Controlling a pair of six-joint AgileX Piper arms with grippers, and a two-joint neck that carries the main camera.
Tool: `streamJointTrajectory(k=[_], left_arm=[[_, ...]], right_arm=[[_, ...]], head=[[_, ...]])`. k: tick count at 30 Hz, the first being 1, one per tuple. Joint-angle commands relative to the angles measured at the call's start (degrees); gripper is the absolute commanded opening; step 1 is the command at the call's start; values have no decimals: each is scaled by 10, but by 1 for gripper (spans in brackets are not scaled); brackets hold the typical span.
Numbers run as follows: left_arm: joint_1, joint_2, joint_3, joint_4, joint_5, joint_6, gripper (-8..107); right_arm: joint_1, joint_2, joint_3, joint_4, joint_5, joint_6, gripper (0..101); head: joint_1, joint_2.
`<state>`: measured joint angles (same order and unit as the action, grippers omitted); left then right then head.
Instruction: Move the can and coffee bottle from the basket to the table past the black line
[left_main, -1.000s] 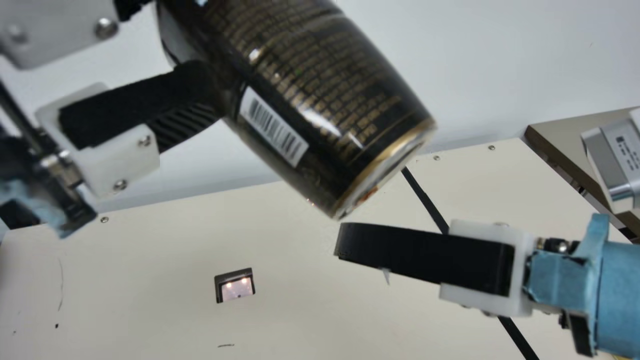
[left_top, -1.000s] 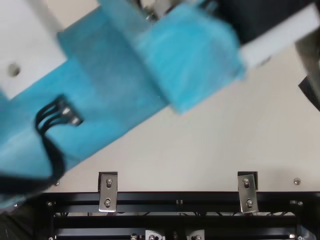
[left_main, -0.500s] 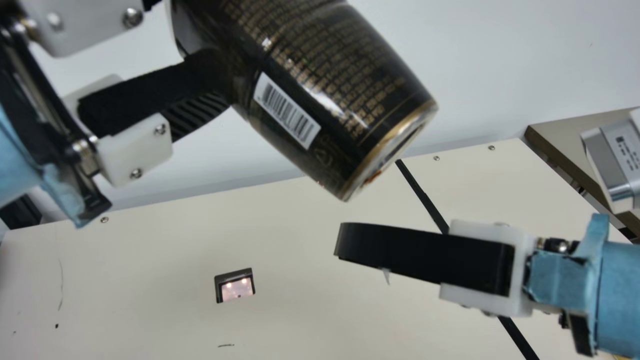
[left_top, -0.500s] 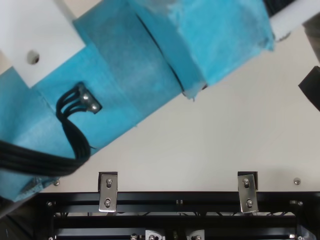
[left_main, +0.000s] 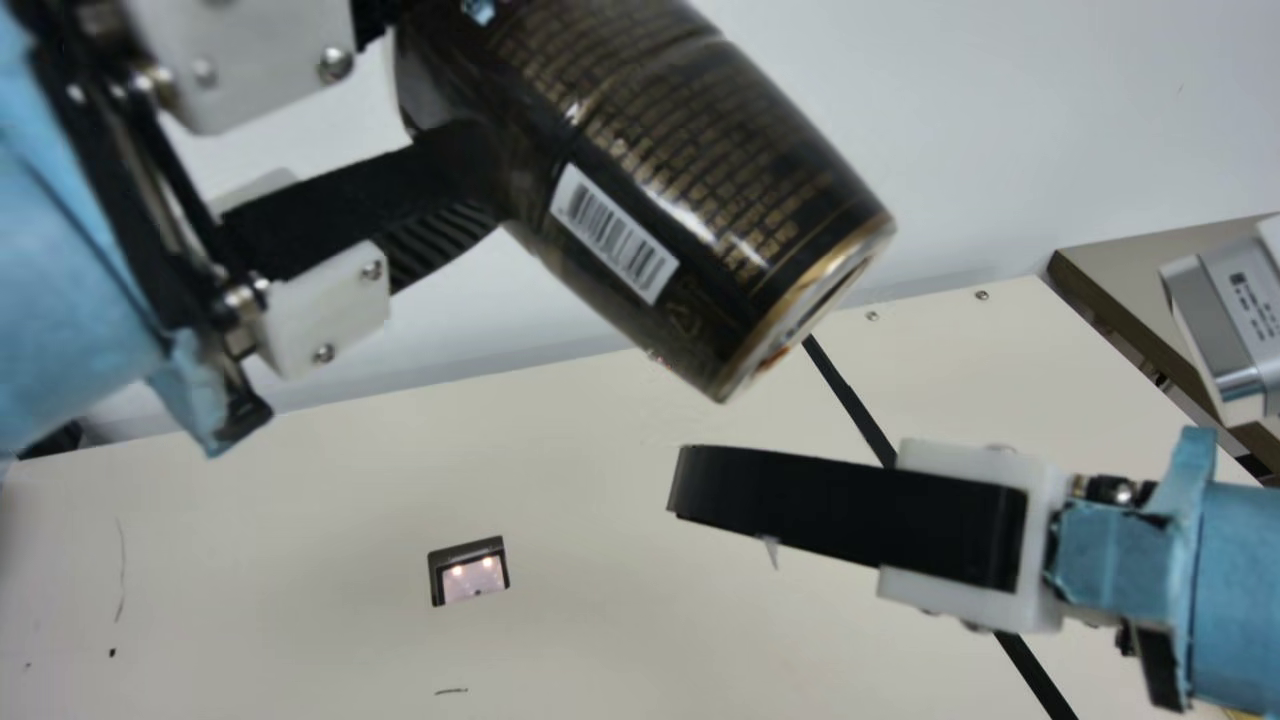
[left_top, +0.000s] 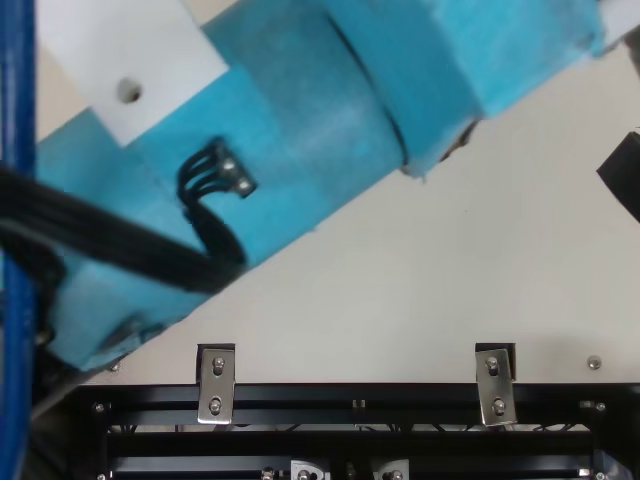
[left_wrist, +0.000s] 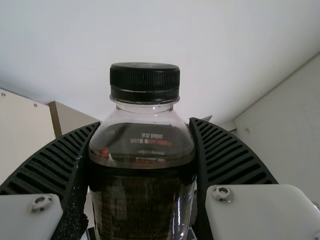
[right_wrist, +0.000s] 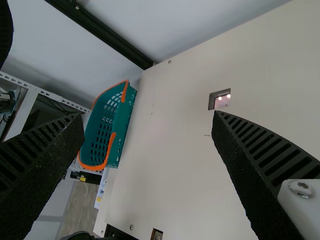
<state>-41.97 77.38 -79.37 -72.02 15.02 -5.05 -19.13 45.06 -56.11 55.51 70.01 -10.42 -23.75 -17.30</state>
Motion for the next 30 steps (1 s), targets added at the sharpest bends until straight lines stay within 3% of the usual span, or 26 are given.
streamJointTrajectory(k=[1, 30], left_arm=[[0, 0, 0, 0, 0, 0, 10], [-2, 1, -1, -1, 0, 0, 10]], right_arm=[[0, 0, 0, 0, 0, 0, 101], [0, 0, 0, 0, 0, 0, 101]], head=[[-2, -7], [-2, -7]])
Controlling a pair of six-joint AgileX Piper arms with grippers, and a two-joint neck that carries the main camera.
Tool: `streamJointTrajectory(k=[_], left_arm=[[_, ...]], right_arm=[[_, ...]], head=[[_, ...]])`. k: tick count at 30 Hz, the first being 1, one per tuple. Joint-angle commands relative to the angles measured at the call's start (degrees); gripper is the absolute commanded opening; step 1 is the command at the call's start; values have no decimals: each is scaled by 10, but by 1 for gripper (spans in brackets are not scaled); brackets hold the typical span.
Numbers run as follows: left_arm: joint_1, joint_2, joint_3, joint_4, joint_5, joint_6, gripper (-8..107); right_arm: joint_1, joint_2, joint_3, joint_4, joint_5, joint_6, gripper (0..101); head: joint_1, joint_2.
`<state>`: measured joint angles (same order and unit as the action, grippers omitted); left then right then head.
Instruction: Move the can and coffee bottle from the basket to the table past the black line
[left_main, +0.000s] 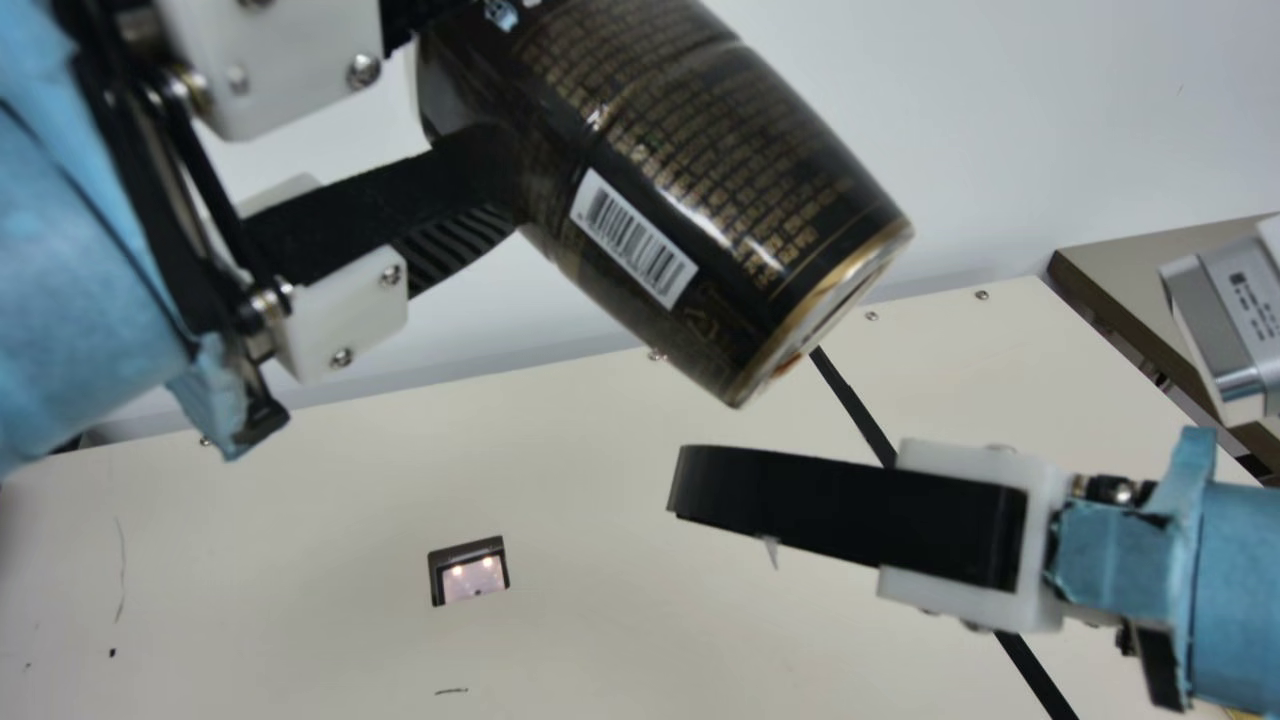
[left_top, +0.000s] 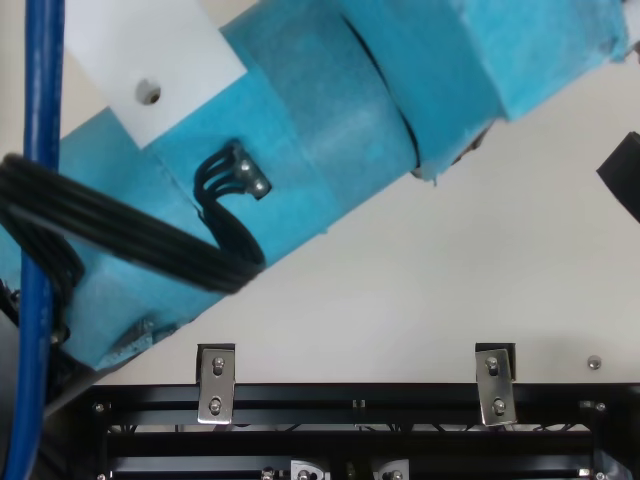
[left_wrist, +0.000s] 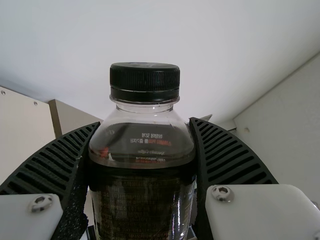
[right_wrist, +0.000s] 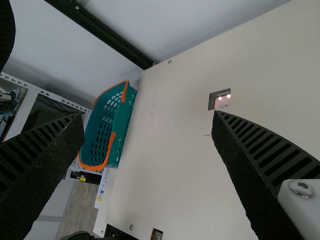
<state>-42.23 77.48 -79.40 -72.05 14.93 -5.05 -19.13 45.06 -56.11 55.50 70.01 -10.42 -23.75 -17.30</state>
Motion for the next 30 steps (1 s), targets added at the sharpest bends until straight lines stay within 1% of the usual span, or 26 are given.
streamJointTrajectory(k=[1, 8, 16, 22, 30], left_arm=[[2, 0, 0, -1, 1, 1, 10], [37, -16, 17, -7, 10, 8, 10], [117, -56, 65, -16, 46, 37, 10], [188, -91, 124, -55, 81, 75, 10], [272, -127, 227, -130, 129, 150, 10]], right_arm=[[0, 0, 0, 0, 0, 0, 101], [0, 0, 0, 0, 0, 0, 101], [0, 0, 0, 0, 0, 0, 101], [0, 0, 0, 0, 0, 0, 101], [0, 0, 0, 0, 0, 0, 101]], head=[[-2, -7], [-2, -7], [-2, -7], [-2, -7], [-2, -7]])
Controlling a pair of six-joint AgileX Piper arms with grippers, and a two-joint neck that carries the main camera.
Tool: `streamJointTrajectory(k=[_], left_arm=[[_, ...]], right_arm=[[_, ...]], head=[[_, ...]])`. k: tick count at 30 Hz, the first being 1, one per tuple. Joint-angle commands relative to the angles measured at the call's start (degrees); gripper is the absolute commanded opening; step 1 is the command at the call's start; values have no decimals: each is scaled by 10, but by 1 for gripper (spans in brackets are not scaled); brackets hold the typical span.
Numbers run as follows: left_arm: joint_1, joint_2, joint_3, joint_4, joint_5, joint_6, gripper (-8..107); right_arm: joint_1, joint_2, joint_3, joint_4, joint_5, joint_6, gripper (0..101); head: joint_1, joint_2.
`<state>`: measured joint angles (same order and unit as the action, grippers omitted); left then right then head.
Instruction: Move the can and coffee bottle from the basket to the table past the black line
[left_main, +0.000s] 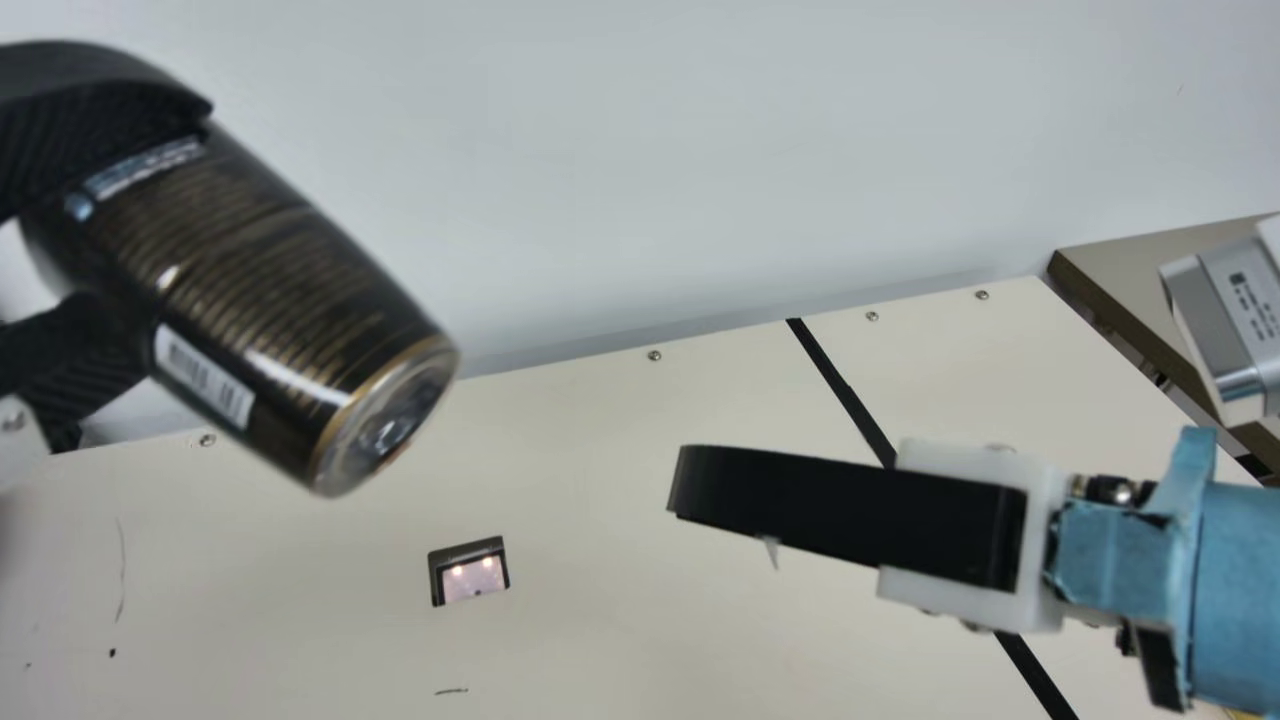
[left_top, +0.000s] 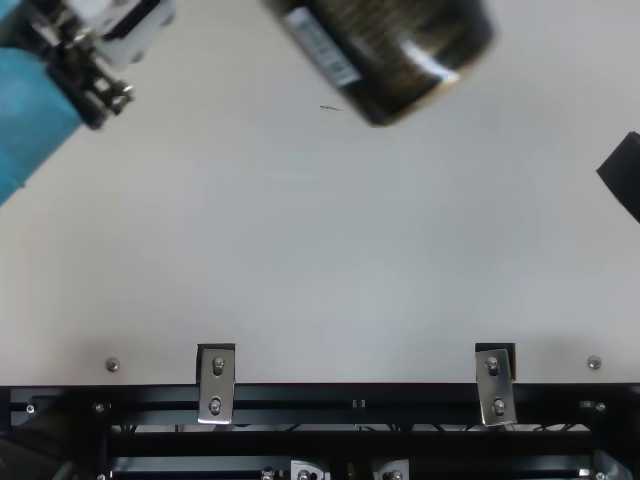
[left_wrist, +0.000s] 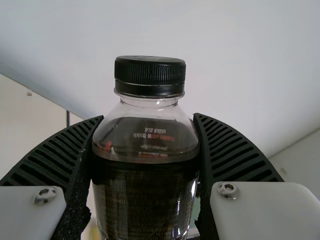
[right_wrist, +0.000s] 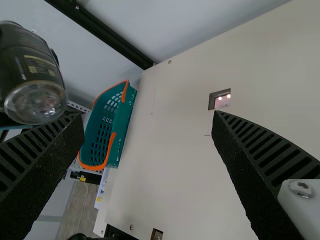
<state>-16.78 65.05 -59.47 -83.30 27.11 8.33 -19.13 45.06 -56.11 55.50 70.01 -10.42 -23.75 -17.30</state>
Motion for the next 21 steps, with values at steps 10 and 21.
streamJointTrajectory(k=[10, 21], left_arm=[[88, -17, 151, -122, 56, 106, 10], [119, -21, 221, -166, 98, 133, 10]], right_arm=[[0, 0, 0, 0, 0, 0, 101], [0, 0, 0, 0, 0, 0, 101]], head=[[-2, -7], [-2, -7]])
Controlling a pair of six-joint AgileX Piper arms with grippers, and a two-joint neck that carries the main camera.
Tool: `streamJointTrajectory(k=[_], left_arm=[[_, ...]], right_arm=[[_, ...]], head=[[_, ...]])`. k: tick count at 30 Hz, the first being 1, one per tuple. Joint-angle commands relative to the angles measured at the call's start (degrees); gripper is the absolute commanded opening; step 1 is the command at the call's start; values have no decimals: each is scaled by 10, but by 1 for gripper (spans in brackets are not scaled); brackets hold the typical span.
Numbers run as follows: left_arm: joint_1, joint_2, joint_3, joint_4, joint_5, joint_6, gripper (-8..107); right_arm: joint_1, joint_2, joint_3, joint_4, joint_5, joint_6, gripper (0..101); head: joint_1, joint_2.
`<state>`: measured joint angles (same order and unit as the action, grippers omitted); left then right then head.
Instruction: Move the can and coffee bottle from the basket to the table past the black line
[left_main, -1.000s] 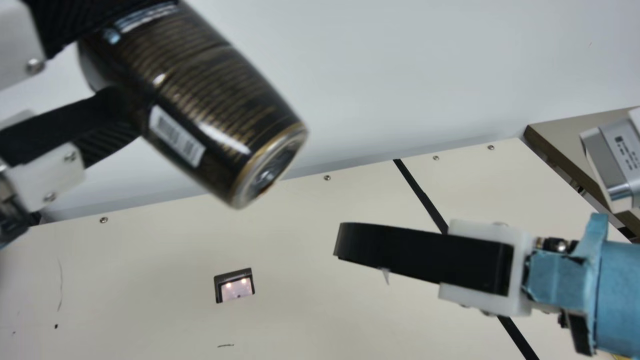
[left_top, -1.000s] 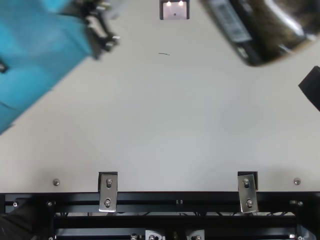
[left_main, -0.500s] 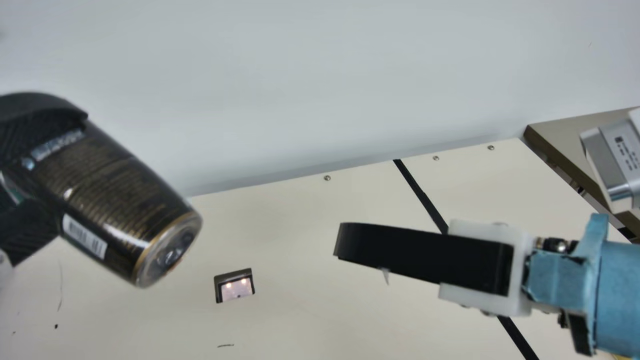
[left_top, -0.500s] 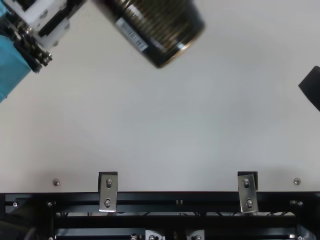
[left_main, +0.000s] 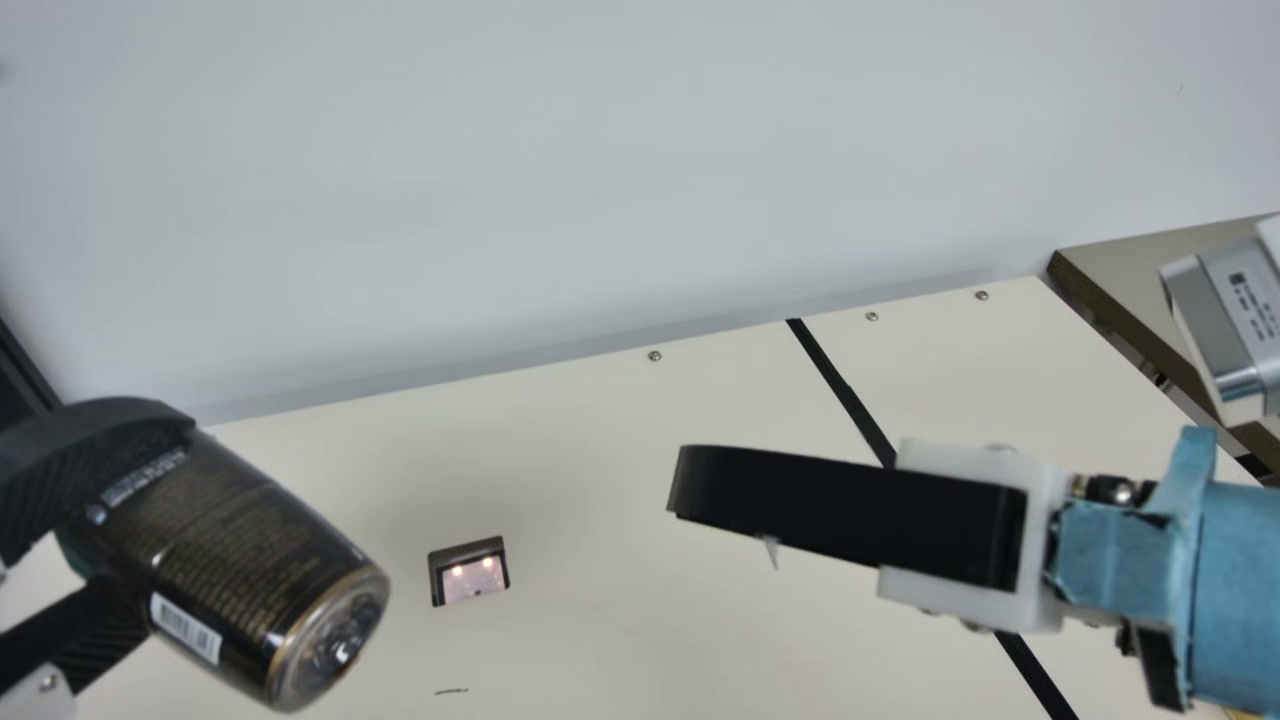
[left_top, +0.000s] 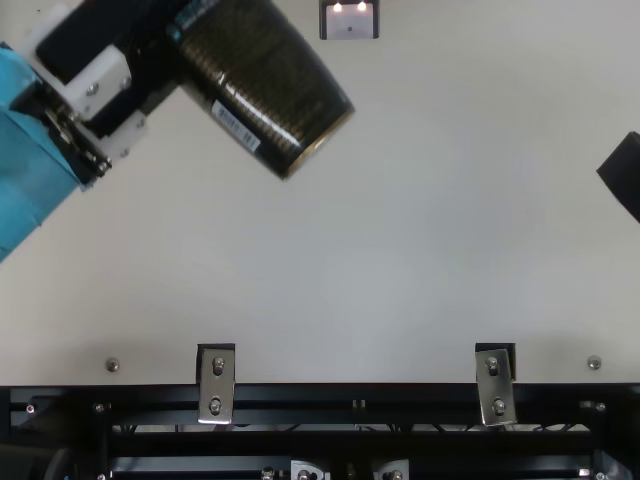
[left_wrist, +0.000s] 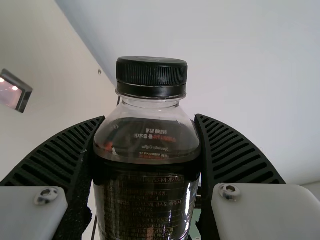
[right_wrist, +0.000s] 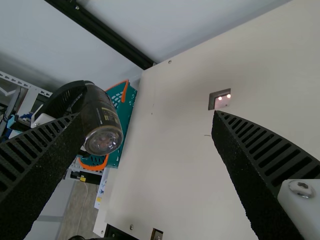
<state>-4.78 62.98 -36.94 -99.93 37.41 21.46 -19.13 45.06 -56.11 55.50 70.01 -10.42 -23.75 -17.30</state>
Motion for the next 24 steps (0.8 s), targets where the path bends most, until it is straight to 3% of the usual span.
streamJointTrajectory(k=[1, 15, 24], left_arm=[[0, 0, 0, 0, 0, 0, 10], [0, 0, 1, 0, 1, 1, 10], [0, 0, 1, 0, 1, 1, 10]], right_arm=[[0, 0, 0, 0, 0, 0, 101], [34, 13, 9, 8, -8, 18, 101], [145, 56, 33, 9, -83, 58, 101]], head=[[-2, -7], [-2, -7], [-2, -7]])
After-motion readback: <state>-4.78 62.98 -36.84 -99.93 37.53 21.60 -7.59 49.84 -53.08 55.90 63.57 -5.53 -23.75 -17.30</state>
